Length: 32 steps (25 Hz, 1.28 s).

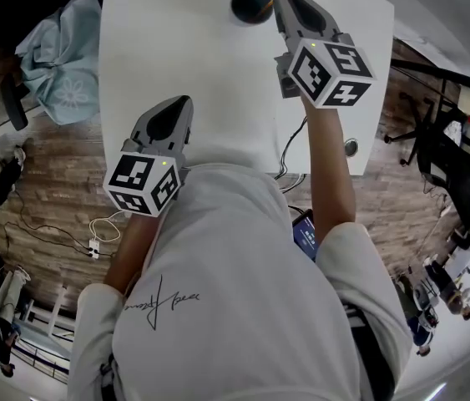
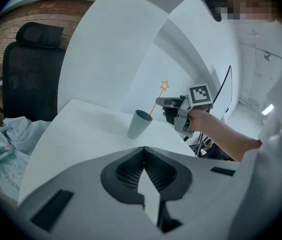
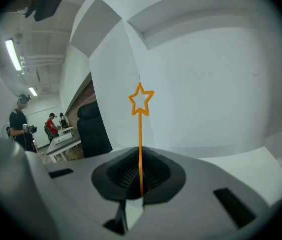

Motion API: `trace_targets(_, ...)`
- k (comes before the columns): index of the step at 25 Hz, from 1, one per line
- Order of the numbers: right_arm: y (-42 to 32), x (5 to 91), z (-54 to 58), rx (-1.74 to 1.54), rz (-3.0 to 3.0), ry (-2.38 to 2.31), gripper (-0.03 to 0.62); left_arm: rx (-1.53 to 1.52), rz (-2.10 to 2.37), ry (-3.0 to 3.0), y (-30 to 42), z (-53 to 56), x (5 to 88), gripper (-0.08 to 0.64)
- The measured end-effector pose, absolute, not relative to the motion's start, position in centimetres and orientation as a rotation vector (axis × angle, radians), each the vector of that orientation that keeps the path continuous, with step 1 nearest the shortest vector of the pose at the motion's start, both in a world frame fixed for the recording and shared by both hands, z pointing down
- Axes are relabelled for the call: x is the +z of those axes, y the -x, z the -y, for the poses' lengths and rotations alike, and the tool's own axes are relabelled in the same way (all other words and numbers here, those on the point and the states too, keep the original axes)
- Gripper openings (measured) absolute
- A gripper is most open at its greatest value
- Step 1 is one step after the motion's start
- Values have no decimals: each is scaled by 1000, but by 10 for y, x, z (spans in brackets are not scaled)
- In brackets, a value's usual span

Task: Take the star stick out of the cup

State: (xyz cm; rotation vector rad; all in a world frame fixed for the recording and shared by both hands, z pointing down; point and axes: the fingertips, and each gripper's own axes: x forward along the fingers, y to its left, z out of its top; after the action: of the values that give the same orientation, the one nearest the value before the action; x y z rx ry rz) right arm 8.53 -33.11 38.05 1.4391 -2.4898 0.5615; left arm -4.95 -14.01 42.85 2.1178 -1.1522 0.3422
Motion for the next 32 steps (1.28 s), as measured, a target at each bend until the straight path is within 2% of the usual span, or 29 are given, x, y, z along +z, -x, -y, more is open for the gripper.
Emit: trace_targets(32,-84,303,302,379,2600,-1484,25,284,1164,-2225,43,128,402,8)
